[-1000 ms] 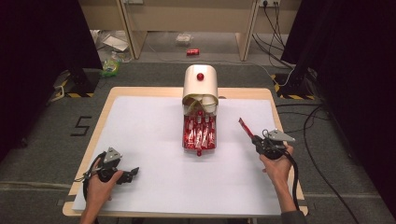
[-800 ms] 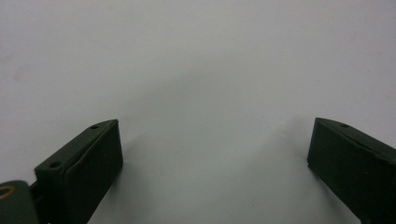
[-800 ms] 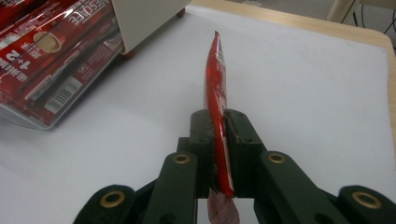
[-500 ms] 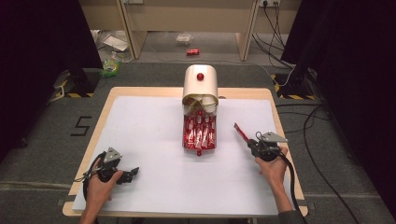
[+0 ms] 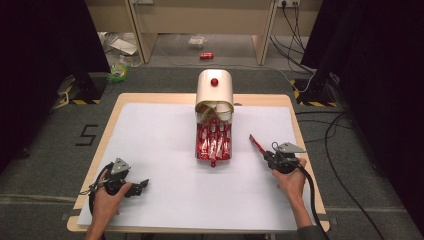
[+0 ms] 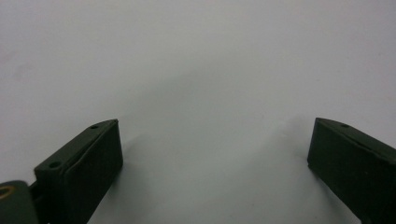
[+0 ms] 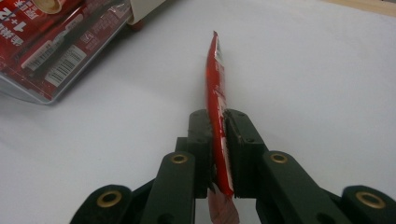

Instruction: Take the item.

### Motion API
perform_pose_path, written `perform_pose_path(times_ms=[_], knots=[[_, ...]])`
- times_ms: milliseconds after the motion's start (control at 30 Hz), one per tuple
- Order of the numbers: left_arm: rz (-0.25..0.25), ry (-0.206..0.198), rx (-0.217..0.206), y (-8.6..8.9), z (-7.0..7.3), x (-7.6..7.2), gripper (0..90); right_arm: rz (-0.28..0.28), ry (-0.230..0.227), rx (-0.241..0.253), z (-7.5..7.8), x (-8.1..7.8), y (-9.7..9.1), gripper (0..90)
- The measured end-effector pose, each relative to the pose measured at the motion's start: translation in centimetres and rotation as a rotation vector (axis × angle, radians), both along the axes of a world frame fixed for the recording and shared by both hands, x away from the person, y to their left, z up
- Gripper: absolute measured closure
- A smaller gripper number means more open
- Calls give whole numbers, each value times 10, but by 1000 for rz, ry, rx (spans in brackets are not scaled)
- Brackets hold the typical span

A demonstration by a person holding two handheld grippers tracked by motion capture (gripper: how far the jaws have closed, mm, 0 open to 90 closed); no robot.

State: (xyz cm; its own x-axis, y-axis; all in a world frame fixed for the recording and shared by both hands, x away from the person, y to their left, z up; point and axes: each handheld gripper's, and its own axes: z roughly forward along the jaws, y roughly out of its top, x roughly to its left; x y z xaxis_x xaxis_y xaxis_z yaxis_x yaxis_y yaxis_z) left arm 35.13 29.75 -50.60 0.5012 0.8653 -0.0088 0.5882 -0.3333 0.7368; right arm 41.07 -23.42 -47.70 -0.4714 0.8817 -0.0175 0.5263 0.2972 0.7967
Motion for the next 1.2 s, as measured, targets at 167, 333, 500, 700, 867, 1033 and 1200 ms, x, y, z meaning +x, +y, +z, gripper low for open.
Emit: perform_pose_path(times_ms=[167, 333, 500, 700, 867, 1033, 1200], knots=[[0, 0, 0, 0, 0, 0, 26, 6, 9, -3, -2, 1, 0, 793], [-1, 0, 0, 0, 0, 0, 27, 0, 12, -3, -2, 1, 0, 762], [-1, -2, 2, 0, 0, 0, 27, -9, 2, 7, 0, 1, -3, 728], [-1, -1, 2, 0, 0, 0, 27, -6, -17, 24, 5, 0, -1, 686], [0, 0, 0, 0, 0, 0, 27, 8, -16, 41, 7, 0, 3, 619], [-1, 0, 0, 0, 0, 0, 26, 13, -24, 58, 10, 0, 7, 526], [-1, 1, 1, 0, 0, 0, 26, 7, -29, 60, 12, -1, 12, 450]])
